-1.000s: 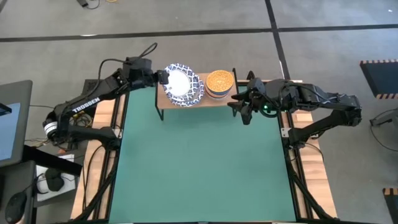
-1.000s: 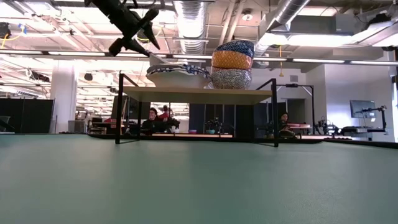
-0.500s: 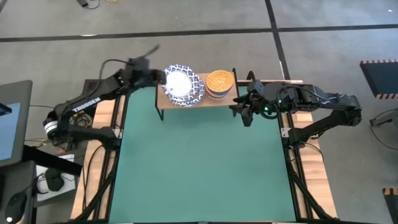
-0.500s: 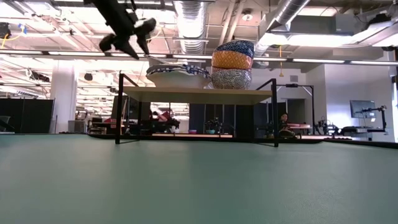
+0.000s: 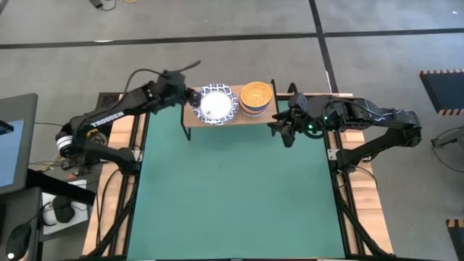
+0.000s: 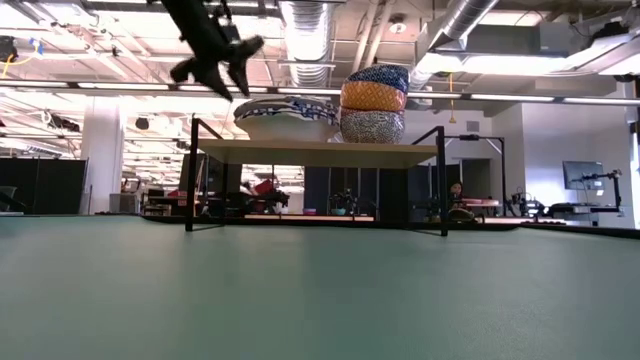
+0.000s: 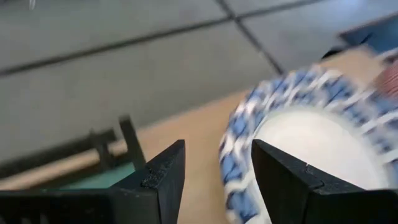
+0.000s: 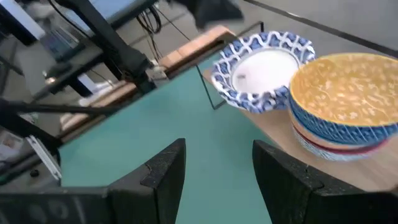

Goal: Place and stack bowls onto a shelf
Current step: Stack the white bowl on top of the white bowl on the shelf

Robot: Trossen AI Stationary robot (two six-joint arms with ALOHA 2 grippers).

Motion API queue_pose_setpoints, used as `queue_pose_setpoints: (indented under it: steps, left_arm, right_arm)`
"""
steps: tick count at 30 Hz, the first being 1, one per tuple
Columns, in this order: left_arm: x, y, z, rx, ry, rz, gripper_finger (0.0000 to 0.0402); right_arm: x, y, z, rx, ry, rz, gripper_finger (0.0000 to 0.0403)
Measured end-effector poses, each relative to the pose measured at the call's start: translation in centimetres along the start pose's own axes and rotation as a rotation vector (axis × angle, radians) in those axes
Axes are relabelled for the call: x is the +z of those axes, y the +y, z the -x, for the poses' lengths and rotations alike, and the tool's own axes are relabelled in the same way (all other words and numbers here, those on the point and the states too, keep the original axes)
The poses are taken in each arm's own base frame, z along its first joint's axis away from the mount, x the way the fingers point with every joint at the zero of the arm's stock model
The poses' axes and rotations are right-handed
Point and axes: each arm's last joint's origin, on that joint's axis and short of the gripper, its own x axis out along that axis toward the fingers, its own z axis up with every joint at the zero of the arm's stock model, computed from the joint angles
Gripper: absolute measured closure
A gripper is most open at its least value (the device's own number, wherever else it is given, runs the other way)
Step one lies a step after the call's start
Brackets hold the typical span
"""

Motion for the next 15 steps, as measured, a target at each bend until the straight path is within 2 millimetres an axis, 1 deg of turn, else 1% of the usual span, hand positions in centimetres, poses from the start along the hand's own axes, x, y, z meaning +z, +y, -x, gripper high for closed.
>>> queue_pose_setpoints:
  steps: [3, 6, 8, 11, 15]
  left_arm:
    - [1.6, -0.4, 2.0, -0.052, -0.078, -0.049, 0.0233]
    - [1.8, -1.7, 3.4, -0.155, -0.127, -0.151, 0.0234]
    - [1.1, -3.0, 3.9, -0.230, -0.134, -0.224, 0.0237]
    - [-0.8, -5.1, 4.0, -0.295, -0.117, -0.340, 0.0249]
    - [-3.9, -7.1, 3.7, -0.270, -0.073, -0.529, 0.0269]
  right_arm:
    - [-0.6, -0.4, -0.3, -0.070, 0.035, 0.023, 0.0191]
    - [-1.7, -0.6, -1.4, -0.103, 0.084, 0.024, 0.0191]
    - [-2.6, -0.7, -2.3, -0.099, 0.112, 0.029, 0.0191]
    - [-4.2, -1.0, -3.7, -0.064, 0.168, 0.013, 0.0191]
    - [-5.8, -1.0, -5.3, -0.018, 0.195, -0.032, 0.0191]
